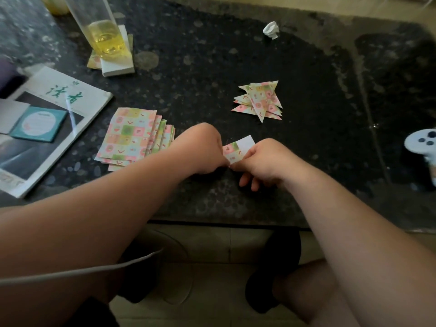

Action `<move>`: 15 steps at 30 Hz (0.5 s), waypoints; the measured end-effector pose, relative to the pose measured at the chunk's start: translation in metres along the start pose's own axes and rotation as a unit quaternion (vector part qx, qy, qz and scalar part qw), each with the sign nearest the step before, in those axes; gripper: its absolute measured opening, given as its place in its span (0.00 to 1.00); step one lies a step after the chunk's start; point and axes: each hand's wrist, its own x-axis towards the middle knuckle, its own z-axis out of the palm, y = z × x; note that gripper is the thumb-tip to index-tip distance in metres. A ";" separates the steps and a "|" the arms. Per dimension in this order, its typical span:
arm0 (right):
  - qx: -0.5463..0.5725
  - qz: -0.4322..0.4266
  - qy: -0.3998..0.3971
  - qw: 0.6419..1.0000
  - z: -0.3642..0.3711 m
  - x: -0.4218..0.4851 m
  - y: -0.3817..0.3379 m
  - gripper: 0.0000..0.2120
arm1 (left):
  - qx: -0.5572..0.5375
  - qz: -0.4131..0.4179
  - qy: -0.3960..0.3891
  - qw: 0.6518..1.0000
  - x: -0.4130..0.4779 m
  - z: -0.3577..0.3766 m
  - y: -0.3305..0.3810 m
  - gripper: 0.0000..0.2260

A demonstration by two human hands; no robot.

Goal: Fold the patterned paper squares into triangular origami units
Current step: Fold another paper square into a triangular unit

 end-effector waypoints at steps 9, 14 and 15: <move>0.004 0.025 0.000 1.000 0.003 0.009 -0.003 0.13 | -0.131 -0.089 -0.162 0.974 0.010 -0.012 -0.001 0.07; 0.012 0.040 -0.003 0.999 0.001 0.006 -0.006 0.11 | -0.170 -0.145 -0.175 0.959 0.011 -0.025 -0.017 0.05; 0.013 0.042 -0.004 0.999 0.001 0.005 -0.006 0.11 | -0.169 -0.149 -0.174 0.959 0.011 -0.027 -0.020 0.04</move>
